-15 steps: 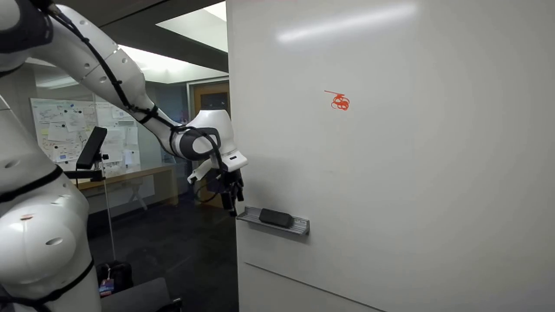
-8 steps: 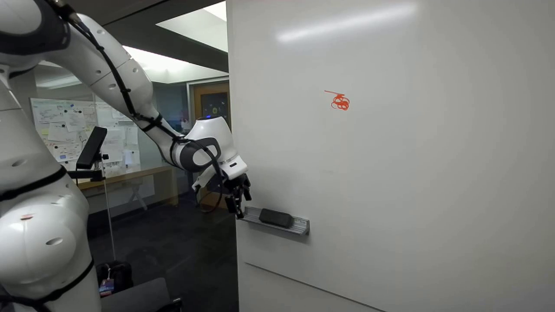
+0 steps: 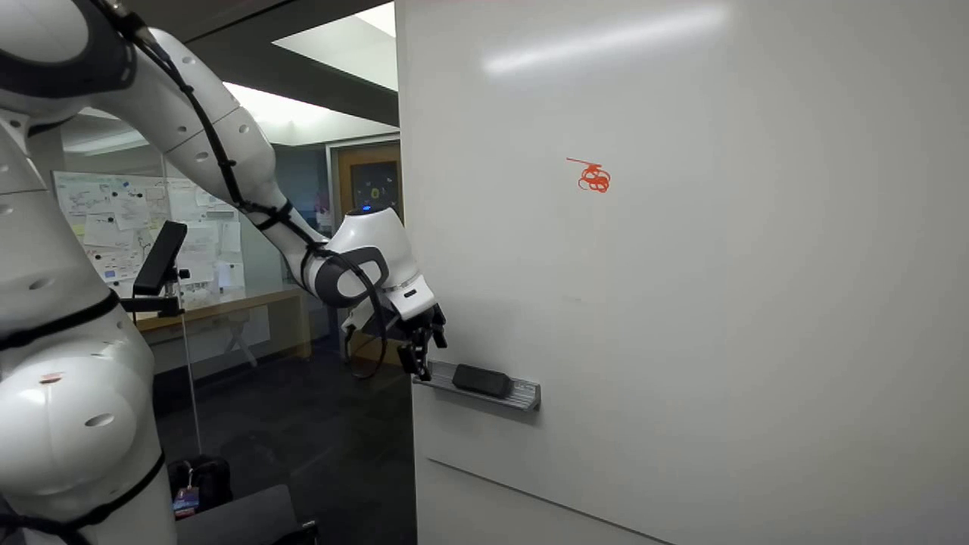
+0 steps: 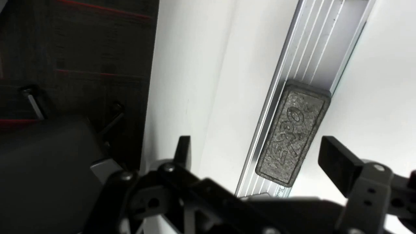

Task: Take the eraser and rub off the contents on the whiteboard

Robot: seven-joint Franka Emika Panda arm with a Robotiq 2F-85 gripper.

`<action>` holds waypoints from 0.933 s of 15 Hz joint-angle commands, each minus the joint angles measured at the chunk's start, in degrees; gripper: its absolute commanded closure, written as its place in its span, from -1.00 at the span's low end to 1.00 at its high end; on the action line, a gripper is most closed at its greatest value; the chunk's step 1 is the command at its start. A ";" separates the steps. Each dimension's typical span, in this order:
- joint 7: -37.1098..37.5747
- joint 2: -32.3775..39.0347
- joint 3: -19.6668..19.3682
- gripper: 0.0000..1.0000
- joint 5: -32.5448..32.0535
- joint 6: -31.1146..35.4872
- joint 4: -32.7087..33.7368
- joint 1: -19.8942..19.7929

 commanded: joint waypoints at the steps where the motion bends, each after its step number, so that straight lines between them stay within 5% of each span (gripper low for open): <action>1: -0.68 4.24 -3.69 -1.00 8.50 8.03 -0.11 5.24; 7: -10.39 6.04 -12.63 -1.00 28.33 18.15 1.20 21.57; 14: -12.19 6.11 -23.59 -1.00 28.99 22.08 0.69 32.49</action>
